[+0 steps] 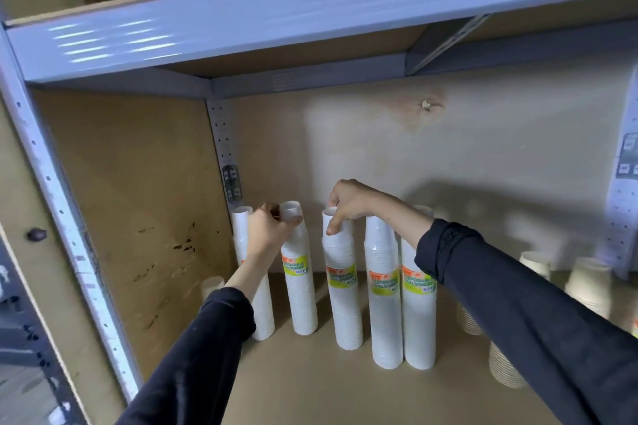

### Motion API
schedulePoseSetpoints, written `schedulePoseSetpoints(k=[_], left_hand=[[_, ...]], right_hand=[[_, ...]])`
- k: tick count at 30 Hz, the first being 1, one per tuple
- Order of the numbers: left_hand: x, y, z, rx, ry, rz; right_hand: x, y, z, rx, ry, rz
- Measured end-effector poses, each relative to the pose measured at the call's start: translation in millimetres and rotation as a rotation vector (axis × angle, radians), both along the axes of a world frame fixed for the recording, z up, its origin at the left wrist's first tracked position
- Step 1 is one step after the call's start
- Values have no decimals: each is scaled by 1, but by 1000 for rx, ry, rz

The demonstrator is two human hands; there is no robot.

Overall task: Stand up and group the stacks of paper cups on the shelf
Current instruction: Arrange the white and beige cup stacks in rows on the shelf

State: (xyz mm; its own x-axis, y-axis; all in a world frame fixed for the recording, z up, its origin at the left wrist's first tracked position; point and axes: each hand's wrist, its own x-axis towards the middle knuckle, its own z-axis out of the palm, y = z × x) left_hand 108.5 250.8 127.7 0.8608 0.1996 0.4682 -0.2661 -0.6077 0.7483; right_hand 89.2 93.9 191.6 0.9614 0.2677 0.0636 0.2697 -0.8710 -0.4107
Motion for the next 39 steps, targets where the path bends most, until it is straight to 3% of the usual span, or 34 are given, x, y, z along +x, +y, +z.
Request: schedulePoseSetpoints(k=[8, 13, 26, 31, 39], left_hand=[[-50, 8, 20, 35, -96, -39], [-80, 1, 14, 73, -59, -110], [-106, -69, 3, 57, -83, -252], [-104, -89, -5, 28, -56, -264], [-93, -90, -8, 29, -12, -323]], right_hand=[[-34, -5, 9, 109, -15, -3], [-59, -21, 10, 119, -38, -17], [-95, -100, -6, 244, -38, -84], [-93, -113, -25, 329, -90, -114], [-87, -116, -61, 642, -155, -96]])
